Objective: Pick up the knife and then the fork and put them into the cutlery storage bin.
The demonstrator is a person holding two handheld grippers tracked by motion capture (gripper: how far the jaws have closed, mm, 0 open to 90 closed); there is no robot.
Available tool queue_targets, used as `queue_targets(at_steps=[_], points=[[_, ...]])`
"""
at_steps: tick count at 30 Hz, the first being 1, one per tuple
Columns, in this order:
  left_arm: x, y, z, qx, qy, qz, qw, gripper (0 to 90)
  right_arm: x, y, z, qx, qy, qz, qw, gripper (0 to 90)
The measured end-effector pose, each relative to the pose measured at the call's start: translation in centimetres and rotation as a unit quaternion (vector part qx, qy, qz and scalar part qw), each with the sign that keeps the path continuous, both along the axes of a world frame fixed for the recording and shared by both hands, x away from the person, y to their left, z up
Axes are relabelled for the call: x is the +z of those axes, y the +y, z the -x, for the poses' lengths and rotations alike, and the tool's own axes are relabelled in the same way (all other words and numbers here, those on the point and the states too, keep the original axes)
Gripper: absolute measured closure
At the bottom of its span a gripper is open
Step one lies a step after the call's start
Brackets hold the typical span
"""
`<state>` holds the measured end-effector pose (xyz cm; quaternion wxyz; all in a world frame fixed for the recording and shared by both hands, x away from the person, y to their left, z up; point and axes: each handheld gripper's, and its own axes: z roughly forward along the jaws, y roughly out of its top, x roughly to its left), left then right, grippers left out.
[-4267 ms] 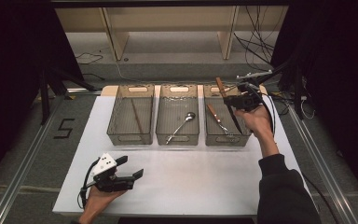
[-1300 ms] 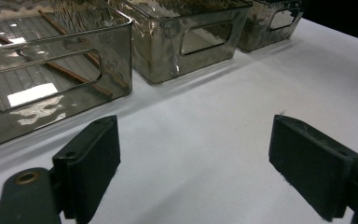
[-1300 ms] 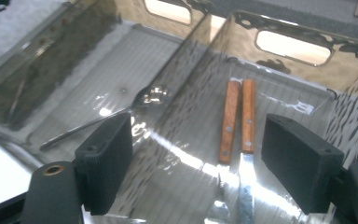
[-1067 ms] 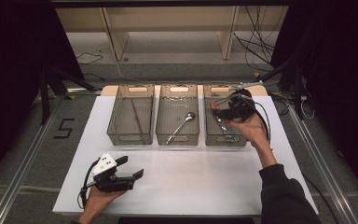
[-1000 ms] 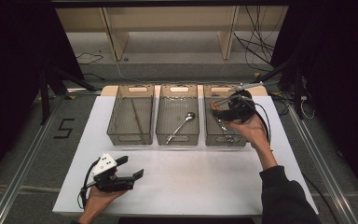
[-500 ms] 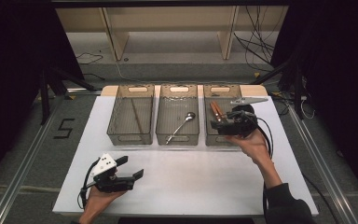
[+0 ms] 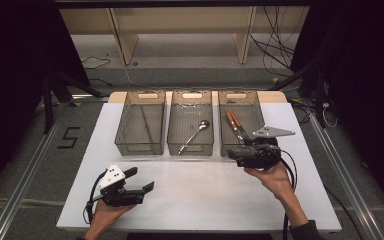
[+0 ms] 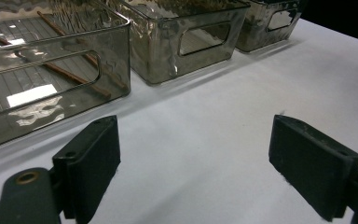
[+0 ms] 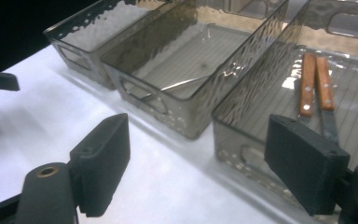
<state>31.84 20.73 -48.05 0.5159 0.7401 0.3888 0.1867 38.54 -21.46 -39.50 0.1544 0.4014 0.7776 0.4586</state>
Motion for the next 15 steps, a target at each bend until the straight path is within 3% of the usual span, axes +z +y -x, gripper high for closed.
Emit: queue_targets(at_steps=[7, 10, 15], points=[[0.0, 0.0, 0.0, -0.002, 0.000, 0.003, 1.0000, 16.3, -2.5, -0.8, 1.9, 0.003, -0.008, -0.021, 0.9997, 23.1], [0.0, 0.0, 0.0, -0.002, 0.001, 0.004, 1.0000, 16.3, -2.9, -1.0, 2.8, 0.003, -0.023, -0.021, 0.9995, 22.6], [0.1, 0.0, 0.1, -0.006, 0.000, 0.004, 1.0000, 16.3, -3.8, -1.1, 4.6, 0.008, -0.028, -0.040, 0.9988, 22.3]])
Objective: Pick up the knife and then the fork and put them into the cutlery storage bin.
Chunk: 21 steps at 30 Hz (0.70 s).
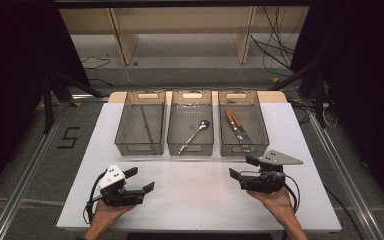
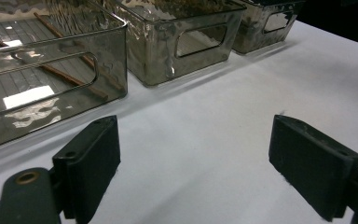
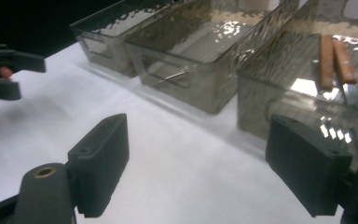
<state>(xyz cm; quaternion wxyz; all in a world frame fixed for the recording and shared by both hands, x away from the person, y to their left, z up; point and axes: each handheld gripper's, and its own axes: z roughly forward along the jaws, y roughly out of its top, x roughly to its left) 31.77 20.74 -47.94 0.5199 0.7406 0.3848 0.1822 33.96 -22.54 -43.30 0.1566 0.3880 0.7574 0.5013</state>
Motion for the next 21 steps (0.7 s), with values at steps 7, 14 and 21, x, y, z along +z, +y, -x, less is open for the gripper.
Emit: queue_targets(at_steps=[7, 14, 21], points=[[0.0, 0.0, 0.1, -0.004, 0.001, 0.007, 1.0000, 16.3, -1.8, -0.1, 2.1, 0.005, -0.003, -0.018, 0.9998, 21.5], [0.0, -0.2, 0.1, -0.010, 0.001, 0.004, 0.9999, 16.3, -2.6, -0.3, 3.3, 0.006, -0.022, -0.024, 0.9995, 21.4], [0.0, -0.3, 0.2, -0.014, 0.003, 0.004, 0.9999, 16.3, -2.9, -0.7, 3.7, -0.003, -0.028, -0.019, 0.9994, 21.5]])
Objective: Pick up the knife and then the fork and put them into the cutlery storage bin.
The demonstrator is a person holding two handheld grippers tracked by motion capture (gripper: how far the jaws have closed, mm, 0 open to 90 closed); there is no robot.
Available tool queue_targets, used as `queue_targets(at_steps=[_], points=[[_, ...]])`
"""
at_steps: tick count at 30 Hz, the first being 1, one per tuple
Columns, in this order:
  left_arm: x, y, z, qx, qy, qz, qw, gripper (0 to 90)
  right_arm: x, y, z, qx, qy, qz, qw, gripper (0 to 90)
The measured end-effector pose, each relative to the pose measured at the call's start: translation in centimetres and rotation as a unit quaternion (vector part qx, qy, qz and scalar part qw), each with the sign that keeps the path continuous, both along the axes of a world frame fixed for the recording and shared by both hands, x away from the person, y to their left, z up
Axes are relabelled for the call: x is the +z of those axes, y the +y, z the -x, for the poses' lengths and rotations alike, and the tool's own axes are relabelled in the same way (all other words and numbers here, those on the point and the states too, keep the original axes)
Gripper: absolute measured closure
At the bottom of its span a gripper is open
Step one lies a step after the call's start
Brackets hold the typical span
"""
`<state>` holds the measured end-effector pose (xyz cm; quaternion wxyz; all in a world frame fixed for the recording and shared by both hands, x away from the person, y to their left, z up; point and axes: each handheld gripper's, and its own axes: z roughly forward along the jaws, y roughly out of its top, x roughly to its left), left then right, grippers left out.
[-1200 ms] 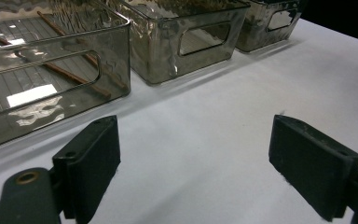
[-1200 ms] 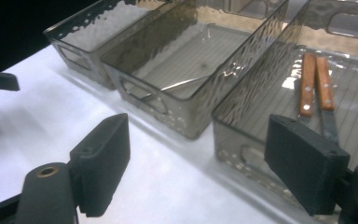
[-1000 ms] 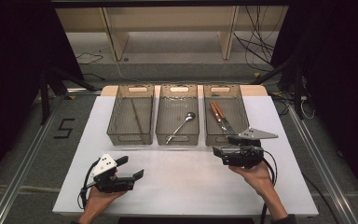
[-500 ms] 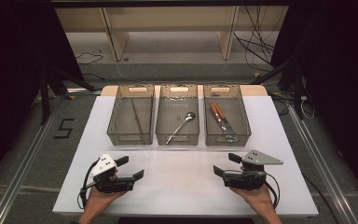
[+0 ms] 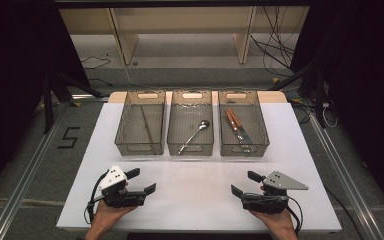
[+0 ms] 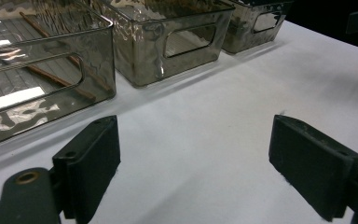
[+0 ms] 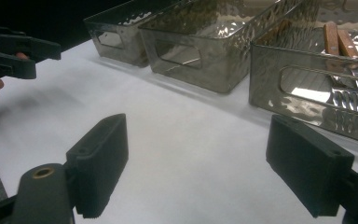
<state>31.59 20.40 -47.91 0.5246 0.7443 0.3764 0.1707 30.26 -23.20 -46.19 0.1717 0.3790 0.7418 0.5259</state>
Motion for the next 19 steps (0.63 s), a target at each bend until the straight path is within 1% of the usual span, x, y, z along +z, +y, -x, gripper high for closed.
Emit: queue_targets(at_steps=[14, 19], points=[[-0.06, -0.08, -0.03, -0.001, 0.001, -0.001, 1.0000, 16.3, -0.08, -0.21, -0.15, -0.006, -0.004, -0.001, 1.0000, 21.9], [-0.06, -0.05, -0.04, -0.001, 0.001, 0.000, 1.0000, 16.3, -0.17, -0.12, -0.19, -0.004, -0.001, 0.001, 1.0000, 22.0]])
